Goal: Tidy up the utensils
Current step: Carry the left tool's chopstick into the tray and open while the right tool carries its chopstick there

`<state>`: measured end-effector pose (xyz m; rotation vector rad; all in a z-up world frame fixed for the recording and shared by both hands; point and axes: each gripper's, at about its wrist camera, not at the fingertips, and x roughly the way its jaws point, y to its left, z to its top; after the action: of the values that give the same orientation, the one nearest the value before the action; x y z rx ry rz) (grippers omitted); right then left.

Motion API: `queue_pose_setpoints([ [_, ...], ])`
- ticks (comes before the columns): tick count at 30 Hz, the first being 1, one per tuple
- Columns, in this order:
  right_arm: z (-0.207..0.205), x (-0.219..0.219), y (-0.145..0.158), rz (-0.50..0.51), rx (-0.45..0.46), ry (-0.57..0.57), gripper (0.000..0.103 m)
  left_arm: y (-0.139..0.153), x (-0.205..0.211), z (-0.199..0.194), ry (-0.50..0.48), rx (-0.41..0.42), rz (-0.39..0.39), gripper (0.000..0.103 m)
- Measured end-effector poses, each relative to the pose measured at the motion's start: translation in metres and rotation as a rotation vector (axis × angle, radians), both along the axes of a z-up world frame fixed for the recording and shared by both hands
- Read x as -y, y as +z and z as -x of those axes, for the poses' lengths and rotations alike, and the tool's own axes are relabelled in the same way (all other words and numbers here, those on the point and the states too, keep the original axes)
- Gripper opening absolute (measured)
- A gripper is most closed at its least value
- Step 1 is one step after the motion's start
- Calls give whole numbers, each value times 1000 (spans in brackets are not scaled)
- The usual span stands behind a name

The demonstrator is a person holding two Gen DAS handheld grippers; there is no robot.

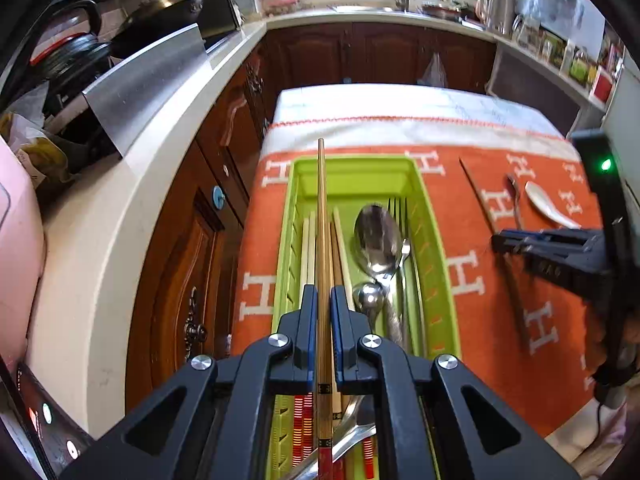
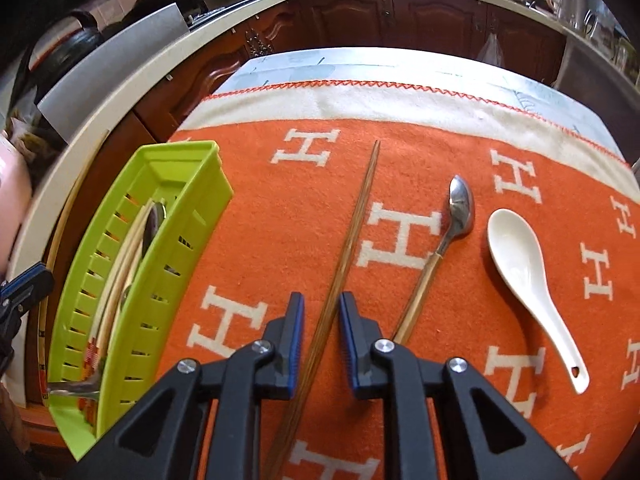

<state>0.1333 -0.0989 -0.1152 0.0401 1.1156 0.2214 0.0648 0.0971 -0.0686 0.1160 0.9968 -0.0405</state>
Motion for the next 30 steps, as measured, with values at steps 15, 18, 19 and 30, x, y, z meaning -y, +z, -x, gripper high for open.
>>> queue_pose_setpoints([
  [15, 12, 22, 13, -218, -52, -54, 6, -44, -6, 4, 15, -155, 87, 5],
  [18, 20, 24, 29, -287, -38, -55, 6, -36, -10, 5, 39, -131, 102, 5],
  [19, 23, 23, 36, -317, -34, -51, 6, -33, -12, 5, 47, -124, 107, 5],
  [30, 36, -33, 65, -487, -91, 44, 6, -15, -19, 11, 81, -61, 113, 7],
])
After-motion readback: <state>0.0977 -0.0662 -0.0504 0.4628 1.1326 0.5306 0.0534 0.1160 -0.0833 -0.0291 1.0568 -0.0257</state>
